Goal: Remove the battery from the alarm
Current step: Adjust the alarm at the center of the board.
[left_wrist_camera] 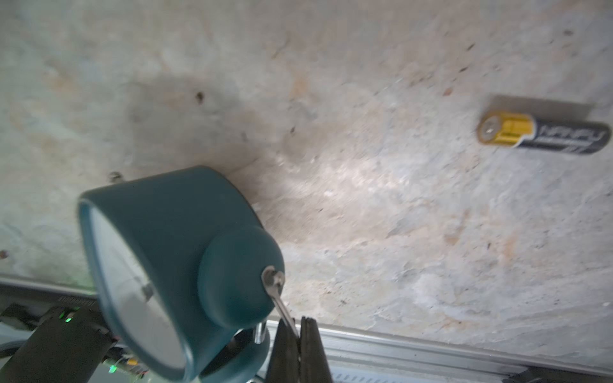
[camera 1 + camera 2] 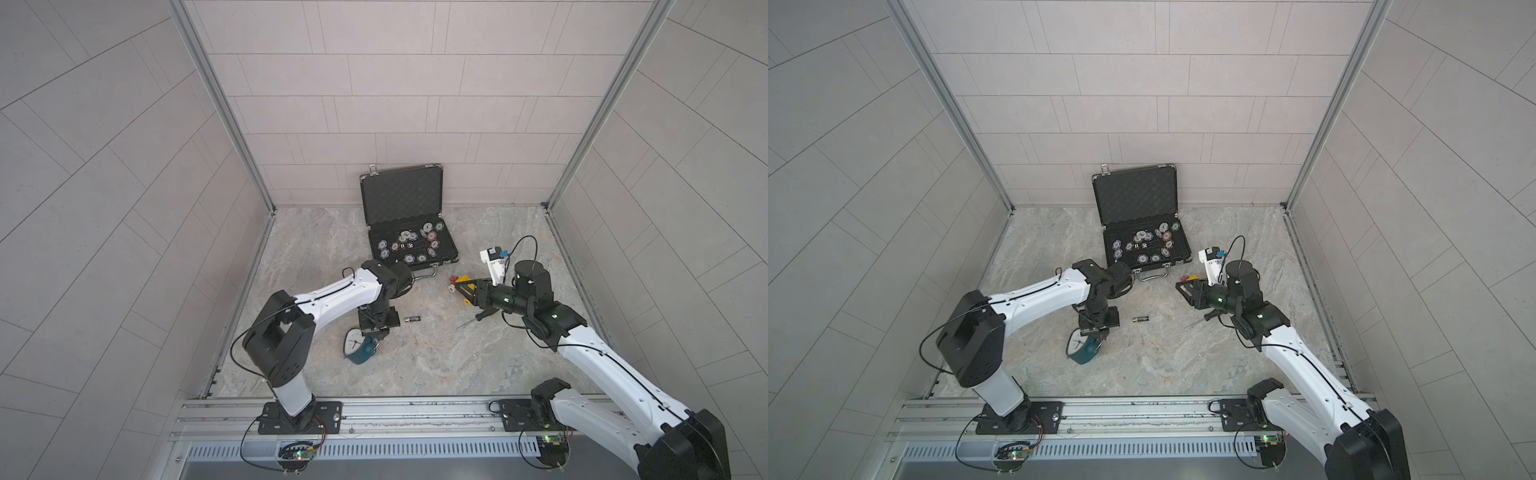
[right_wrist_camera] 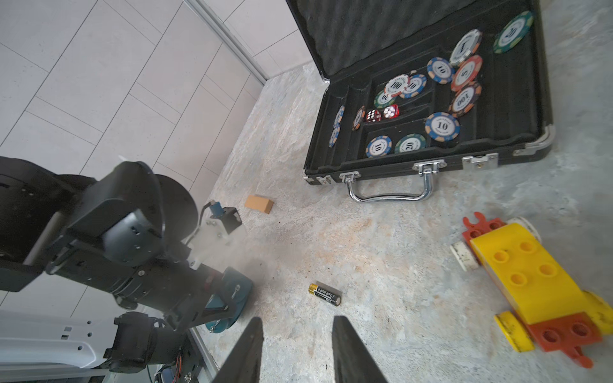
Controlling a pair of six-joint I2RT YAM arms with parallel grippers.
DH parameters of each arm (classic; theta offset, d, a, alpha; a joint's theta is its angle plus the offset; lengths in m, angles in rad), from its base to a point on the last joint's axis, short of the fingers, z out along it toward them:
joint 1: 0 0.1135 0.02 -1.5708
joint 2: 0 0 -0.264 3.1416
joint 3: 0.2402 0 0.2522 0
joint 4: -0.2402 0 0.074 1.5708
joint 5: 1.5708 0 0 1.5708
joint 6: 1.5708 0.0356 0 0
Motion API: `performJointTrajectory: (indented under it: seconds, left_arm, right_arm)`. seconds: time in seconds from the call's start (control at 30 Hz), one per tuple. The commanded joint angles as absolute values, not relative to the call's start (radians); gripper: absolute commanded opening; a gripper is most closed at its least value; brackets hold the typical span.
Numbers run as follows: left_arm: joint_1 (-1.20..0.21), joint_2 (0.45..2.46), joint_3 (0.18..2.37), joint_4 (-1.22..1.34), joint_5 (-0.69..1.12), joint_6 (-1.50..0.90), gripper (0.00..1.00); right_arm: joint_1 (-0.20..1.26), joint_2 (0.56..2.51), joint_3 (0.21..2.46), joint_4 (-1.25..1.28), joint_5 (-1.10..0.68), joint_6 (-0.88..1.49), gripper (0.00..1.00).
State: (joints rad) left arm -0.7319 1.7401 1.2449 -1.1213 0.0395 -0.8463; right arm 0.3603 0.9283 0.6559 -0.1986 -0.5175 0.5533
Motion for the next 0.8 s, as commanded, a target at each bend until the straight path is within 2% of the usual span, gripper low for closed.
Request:
performJointTrajectory:
  seconds: [0.0,0.17,0.43,0.53,0.57,0.63,0.67,0.73,0.77]
  left_arm:
    - [-0.736,1.794,1.289,-1.021,0.084,-0.847,0.0]
    - [-0.735,1.863,1.326,-0.934,0.164,-0.846,0.02]
    - [-0.735,1.806,1.25,-0.803,0.229,-0.825,0.34]
    - [-0.732,1.735,1.203,-0.759,0.246,-0.808,0.42]
    - [-0.731,1.708,1.189,-0.744,0.249,-0.794,0.44]
    - [-0.727,1.633,1.169,-0.736,0.215,-0.76,0.52]
    - [-0.722,1.582,1.161,-0.738,0.191,-0.737,0.58]
    - [-0.696,1.481,1.142,-0.735,0.144,-0.658,0.73]
    - [-0.675,1.412,1.122,-0.726,0.107,-0.594,0.84]
  right_arm:
    - [0.341,0.901,0.655,-0.253,-0.508,0.522,0.39]
    - [0.312,0.87,0.663,-0.296,-0.465,0.507,0.39]
    - [0.302,0.809,0.696,-0.335,-0.223,0.456,0.42]
    - [0.301,0.776,0.697,-0.327,-0.062,0.411,0.6]
    - [0.301,0.764,0.689,-0.31,0.001,0.395,0.69]
    - [0.293,0.74,0.654,-0.251,0.167,0.382,0.93]
    - [0.282,0.732,0.615,-0.186,0.242,0.38,0.99]
    - [0.23,0.739,0.514,-0.019,0.323,0.348,1.0]
    - [0.182,0.771,0.47,0.086,0.341,0.331,1.0]
